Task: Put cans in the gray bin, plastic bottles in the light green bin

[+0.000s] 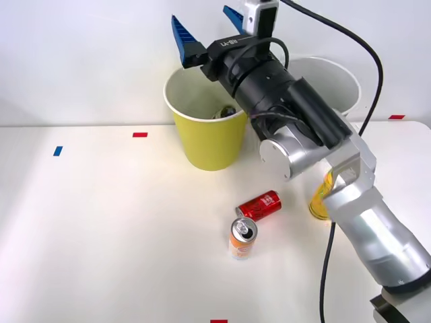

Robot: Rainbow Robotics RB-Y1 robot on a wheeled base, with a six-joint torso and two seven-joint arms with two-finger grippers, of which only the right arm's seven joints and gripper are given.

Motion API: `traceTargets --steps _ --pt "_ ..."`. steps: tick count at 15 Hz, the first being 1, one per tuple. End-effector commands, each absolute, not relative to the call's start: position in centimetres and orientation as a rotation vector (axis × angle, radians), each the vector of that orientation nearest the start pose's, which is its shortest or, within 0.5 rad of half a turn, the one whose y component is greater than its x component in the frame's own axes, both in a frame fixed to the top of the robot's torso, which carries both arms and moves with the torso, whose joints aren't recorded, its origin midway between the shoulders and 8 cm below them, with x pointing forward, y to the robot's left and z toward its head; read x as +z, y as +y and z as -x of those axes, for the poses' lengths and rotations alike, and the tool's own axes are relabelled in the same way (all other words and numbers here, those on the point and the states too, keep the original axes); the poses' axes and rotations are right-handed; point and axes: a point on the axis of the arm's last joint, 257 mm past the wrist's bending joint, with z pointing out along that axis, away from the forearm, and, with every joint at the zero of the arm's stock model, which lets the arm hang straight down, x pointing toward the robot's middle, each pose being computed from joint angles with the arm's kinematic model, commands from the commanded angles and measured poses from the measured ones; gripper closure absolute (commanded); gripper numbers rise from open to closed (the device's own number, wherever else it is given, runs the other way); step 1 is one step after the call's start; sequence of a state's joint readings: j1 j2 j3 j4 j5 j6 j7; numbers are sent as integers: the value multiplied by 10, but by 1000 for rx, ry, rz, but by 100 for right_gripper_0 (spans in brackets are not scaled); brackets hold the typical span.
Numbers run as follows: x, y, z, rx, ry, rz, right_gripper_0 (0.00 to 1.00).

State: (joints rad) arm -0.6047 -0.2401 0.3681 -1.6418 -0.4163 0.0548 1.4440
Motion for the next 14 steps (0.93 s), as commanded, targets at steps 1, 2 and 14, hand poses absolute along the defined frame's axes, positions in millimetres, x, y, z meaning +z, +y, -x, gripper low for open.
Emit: traceTargets --steps 1,2,14 --pt "78 5 -535 639 1071 319 0" --pt "79 -5 -523 654 1060 295 0" --pt "14 -166 -380 504 1183 65 0"
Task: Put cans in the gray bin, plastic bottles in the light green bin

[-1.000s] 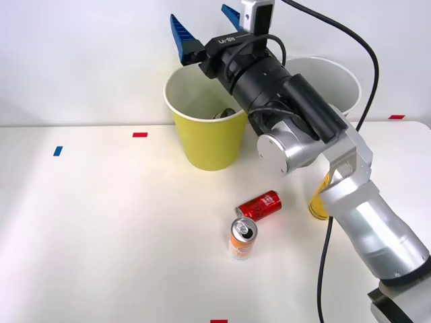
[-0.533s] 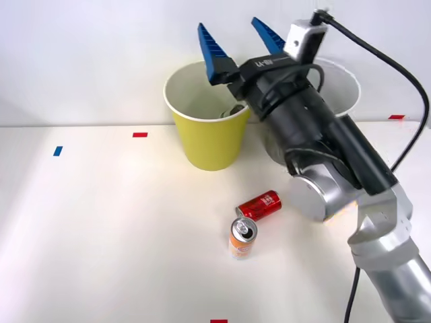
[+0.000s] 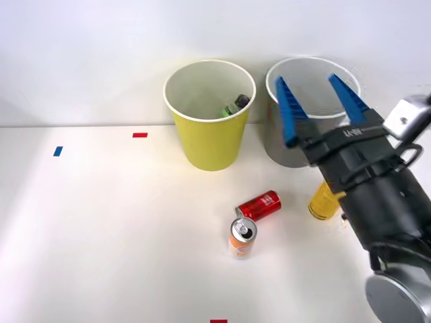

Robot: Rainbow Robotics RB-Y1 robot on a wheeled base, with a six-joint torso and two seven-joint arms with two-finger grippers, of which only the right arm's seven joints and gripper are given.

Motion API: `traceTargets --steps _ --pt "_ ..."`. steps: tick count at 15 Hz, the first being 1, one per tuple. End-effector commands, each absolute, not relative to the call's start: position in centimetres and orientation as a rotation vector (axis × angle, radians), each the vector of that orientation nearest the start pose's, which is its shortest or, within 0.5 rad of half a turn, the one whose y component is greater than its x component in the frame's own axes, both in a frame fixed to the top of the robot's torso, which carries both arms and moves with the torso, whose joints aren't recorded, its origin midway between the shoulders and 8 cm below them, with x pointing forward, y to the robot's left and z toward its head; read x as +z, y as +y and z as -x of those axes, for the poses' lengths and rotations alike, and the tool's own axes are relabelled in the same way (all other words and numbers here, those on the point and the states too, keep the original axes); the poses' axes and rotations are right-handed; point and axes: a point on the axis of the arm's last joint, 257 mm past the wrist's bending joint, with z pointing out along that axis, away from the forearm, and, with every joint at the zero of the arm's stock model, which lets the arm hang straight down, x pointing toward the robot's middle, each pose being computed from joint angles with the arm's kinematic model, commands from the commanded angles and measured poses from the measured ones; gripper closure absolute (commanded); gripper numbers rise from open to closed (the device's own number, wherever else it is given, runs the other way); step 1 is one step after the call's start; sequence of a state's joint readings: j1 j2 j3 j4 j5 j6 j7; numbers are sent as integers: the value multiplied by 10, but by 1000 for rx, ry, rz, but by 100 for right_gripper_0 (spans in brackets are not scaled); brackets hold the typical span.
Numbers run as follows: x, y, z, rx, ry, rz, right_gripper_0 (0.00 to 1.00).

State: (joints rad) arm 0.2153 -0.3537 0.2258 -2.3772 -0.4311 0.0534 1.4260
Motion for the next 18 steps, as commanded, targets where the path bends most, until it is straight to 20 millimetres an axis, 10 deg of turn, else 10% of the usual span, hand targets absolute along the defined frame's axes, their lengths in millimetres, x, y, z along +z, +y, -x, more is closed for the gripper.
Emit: traceTargets --steps 1,12,18 --pt "5 -180 -372 477 1196 41 0" --pt "-127 -306 -341 174 1491 -143 0" --pt "-186 -323 -337 124 1588 -196 0"
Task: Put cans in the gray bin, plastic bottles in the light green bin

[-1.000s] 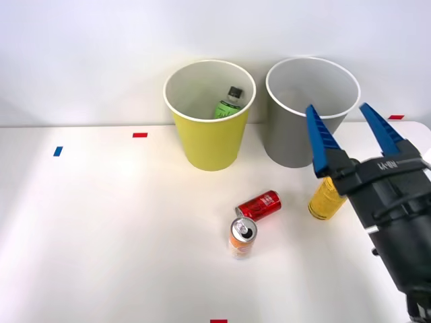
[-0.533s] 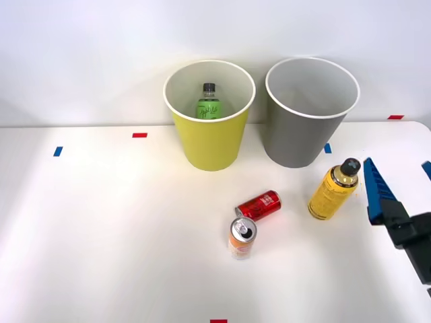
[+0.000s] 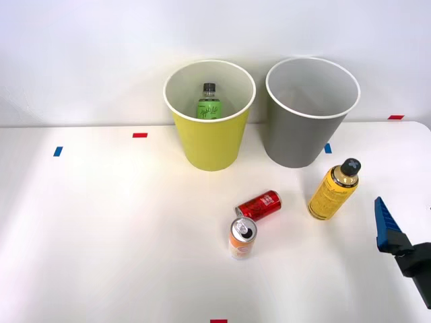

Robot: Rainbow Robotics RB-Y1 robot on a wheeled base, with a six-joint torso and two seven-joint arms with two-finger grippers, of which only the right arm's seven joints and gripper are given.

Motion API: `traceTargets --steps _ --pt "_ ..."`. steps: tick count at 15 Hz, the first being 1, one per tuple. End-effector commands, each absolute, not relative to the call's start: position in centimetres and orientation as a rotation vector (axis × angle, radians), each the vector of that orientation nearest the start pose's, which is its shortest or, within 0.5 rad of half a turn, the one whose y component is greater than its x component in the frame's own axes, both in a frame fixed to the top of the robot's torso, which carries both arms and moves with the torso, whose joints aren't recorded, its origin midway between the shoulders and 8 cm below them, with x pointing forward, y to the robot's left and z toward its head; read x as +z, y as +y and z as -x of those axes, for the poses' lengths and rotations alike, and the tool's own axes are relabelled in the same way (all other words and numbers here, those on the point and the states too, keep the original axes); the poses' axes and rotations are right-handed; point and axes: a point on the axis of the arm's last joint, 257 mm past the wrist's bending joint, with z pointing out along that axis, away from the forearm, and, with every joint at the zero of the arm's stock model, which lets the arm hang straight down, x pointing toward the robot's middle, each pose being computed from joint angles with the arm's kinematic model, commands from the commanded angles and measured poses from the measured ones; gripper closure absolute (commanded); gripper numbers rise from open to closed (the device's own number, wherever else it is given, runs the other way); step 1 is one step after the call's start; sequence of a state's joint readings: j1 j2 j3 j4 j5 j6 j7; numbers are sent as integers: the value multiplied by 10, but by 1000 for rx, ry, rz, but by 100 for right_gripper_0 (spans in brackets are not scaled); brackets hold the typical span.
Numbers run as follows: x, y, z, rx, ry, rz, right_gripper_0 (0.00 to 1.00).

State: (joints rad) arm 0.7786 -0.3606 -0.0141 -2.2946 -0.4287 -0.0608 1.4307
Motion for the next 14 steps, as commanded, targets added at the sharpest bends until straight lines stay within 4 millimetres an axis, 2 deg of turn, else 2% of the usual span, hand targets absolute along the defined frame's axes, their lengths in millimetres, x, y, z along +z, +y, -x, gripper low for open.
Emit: traceTargets --steps 1,6,10,14 --pt "-196 -319 -336 130 1582 -206 0" --pt "-229 -317 -323 81 1529 -160 0" --pt "-239 -312 -318 -5 1522 -33 0" --pt "-247 -295 -314 -75 1538 100 0"
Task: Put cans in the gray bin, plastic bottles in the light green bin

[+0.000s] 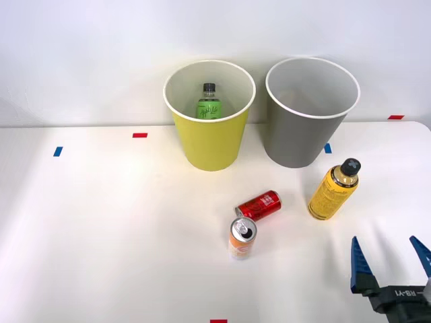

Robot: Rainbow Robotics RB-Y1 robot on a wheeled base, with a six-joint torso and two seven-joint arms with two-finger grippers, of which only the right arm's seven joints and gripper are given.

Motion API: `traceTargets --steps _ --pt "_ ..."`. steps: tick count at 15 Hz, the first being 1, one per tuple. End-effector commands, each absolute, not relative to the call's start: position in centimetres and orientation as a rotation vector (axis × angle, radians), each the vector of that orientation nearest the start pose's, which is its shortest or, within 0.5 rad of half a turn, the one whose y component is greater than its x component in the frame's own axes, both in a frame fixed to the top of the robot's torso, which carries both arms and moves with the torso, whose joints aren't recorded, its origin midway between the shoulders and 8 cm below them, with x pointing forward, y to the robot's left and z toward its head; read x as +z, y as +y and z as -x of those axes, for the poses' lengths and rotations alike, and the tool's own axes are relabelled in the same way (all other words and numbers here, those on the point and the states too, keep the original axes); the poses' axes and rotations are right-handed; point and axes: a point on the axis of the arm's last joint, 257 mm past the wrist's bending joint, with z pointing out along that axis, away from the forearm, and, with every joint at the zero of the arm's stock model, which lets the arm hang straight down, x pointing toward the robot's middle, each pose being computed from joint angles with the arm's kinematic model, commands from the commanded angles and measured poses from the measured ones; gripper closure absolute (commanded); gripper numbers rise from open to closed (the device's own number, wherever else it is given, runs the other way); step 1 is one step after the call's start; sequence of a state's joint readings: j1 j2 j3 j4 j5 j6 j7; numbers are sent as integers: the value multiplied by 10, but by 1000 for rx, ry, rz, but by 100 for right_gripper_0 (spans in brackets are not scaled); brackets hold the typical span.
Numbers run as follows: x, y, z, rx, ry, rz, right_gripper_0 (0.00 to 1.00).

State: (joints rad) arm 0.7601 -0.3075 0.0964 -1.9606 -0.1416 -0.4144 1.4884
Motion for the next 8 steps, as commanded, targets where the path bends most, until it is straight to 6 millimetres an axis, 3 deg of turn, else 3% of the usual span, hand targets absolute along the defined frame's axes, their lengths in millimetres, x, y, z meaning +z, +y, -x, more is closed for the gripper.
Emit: traceTargets --steps 1,4,8 --pt "-248 -290 -313 -91 1539 132 0" --pt "-253 -277 -310 -113 1545 204 0" --pt "-260 -277 -302 -108 1569 181 0"
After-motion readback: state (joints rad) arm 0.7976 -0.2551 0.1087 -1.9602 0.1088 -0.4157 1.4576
